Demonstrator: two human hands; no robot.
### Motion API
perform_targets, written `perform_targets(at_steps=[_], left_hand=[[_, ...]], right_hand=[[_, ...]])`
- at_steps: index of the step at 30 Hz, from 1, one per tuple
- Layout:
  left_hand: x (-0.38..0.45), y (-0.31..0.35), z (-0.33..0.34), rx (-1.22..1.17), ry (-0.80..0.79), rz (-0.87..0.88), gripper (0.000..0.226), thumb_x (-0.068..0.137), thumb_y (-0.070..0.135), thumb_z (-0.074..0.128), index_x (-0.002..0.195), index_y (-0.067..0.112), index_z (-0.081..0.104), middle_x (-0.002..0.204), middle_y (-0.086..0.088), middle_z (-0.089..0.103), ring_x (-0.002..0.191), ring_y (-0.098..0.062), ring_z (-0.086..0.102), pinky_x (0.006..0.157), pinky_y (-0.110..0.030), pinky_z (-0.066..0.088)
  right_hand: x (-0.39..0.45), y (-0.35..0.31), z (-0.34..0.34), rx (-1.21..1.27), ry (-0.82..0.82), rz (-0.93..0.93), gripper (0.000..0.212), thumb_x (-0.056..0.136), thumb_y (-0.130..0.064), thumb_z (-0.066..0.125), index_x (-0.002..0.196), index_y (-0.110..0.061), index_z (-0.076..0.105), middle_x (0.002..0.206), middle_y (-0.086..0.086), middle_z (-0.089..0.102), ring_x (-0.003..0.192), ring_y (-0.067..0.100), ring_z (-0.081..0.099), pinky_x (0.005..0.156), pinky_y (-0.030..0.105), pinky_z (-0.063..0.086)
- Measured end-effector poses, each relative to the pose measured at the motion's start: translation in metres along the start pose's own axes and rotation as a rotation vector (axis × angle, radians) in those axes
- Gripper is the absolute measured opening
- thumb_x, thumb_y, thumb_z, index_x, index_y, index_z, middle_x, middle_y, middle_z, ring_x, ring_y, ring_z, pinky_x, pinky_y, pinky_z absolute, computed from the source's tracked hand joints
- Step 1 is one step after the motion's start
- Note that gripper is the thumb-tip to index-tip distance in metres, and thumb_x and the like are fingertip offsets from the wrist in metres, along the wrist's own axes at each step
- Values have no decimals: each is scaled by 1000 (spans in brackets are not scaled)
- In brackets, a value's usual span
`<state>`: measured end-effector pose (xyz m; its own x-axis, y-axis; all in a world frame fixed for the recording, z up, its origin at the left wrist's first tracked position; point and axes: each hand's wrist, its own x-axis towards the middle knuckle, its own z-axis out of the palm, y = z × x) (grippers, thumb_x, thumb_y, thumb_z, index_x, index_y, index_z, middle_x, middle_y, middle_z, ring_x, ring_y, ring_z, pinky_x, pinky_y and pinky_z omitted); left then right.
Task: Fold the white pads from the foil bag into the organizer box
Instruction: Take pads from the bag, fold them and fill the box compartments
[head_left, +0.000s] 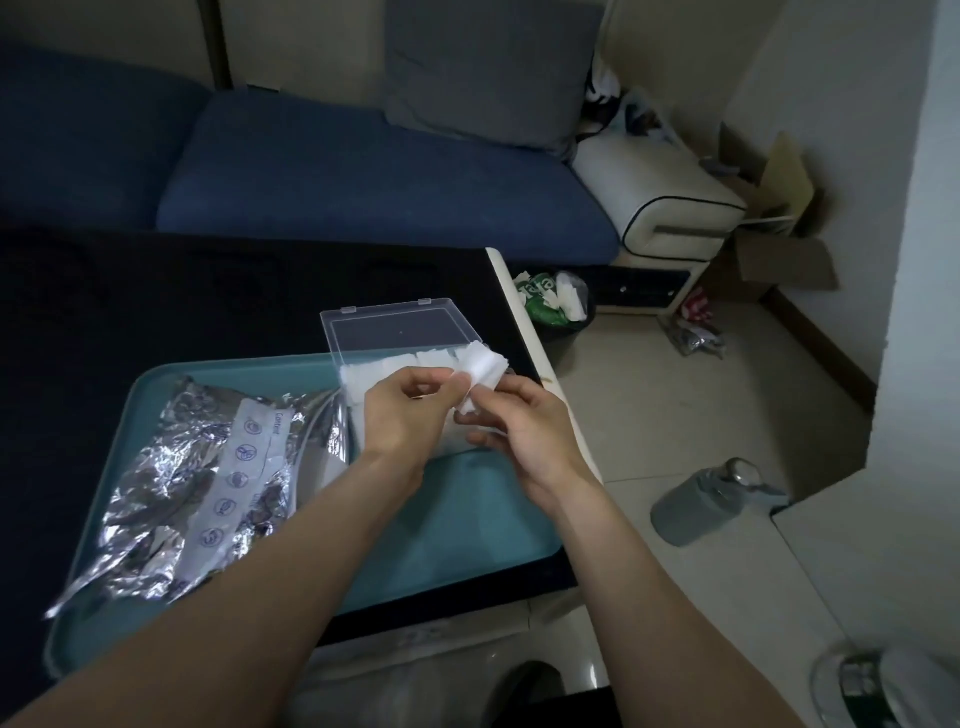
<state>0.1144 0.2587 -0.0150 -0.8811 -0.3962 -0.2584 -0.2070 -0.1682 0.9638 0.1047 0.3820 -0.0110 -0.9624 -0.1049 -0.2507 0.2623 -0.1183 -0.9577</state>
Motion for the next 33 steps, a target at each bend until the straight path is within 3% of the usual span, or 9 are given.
perform_targets(at_steps=[5, 9, 12, 14, 19, 21, 25, 29, 33], left_hand=[[2, 5, -8, -26, -15, 18, 22, 84, 17, 76, 100, 12, 61, 96, -10, 70, 73, -16, 67, 61, -21, 55], [1, 4, -7, 71, -80, 35, 26, 87, 17, 72, 108, 16, 56, 85, 1, 69, 71, -10, 62, 61, -17, 46], [3, 6, -13, 480, -57, 275, 11, 93, 11, 57, 103, 16, 60, 88, 4, 62, 79, -14, 57, 64, -16, 42], [4, 5, -19, 830, -99, 422, 22, 92, 7, 51, 108, 11, 64, 104, -7, 61, 95, -23, 55, 79, -27, 46], [-5, 1, -24, 1413, -348, 319, 34, 88, 7, 45, 120, 3, 56, 126, -17, 46, 117, -33, 40, 95, -38, 38], [-7, -1, -26, 1452, -378, 339, 33, 88, 7, 45, 119, 4, 56, 128, -16, 45, 119, -33, 39, 95, -37, 36], [-3, 0, -30, 1435, -383, 354, 35, 88, 7, 42, 122, 5, 52, 127, -15, 45, 118, -32, 40, 96, -38, 35], [-2, -4, -28, 1393, -402, 375, 53, 91, 13, 42, 143, 14, 36, 133, -16, 42, 123, -33, 38, 100, -40, 36], [-3, -10, -25, 1468, -410, 420, 44, 92, 17, 41, 136, 15, 45, 131, -16, 39, 121, -33, 37, 97, -39, 36]], right_hand=[[2, -2, 6, 25, -127, 10, 9, 96, -17, 64, 98, -12, 71, 91, 8, 75, 84, 23, 72, 71, 33, 58], [19, 3, 1, -113, 100, -68, 12, 93, -16, 69, 83, -10, 67, 68, -1, 69, 69, 20, 66, 53, 25, 48], [34, 4, -13, -298, 217, -199, 15, 92, -15, 70, 82, -4, 69, 66, 1, 67, 62, 15, 57, 58, 29, 47], [41, 5, -16, -503, 174, -242, 24, 93, -20, 68, 79, 0, 68, 65, 5, 60, 62, 14, 49, 61, 31, 41], [51, 17, 2, -1026, 91, -279, 47, 94, -11, 56, 49, -9, 40, 54, 5, 39, 52, 16, 34, 48, 21, 27], [52, 26, 9, -1165, 111, -226, 44, 95, -16, 52, 54, -14, 40, 65, 11, 52, 61, 24, 45, 49, 22, 25], [49, 33, 21, -1398, 239, -197, 30, 95, -25, 46, 89, -8, 70, 104, 15, 66, 102, 36, 53, 81, 38, 36], [45, 32, 27, -1548, 313, -191, 34, 99, -33, 45, 99, -13, 71, 104, 9, 68, 104, 30, 55, 90, 42, 34], [44, 32, 26, -1493, 340, -183, 24, 98, -34, 50, 102, -17, 65, 99, 5, 68, 102, 28, 56, 88, 43, 30]])
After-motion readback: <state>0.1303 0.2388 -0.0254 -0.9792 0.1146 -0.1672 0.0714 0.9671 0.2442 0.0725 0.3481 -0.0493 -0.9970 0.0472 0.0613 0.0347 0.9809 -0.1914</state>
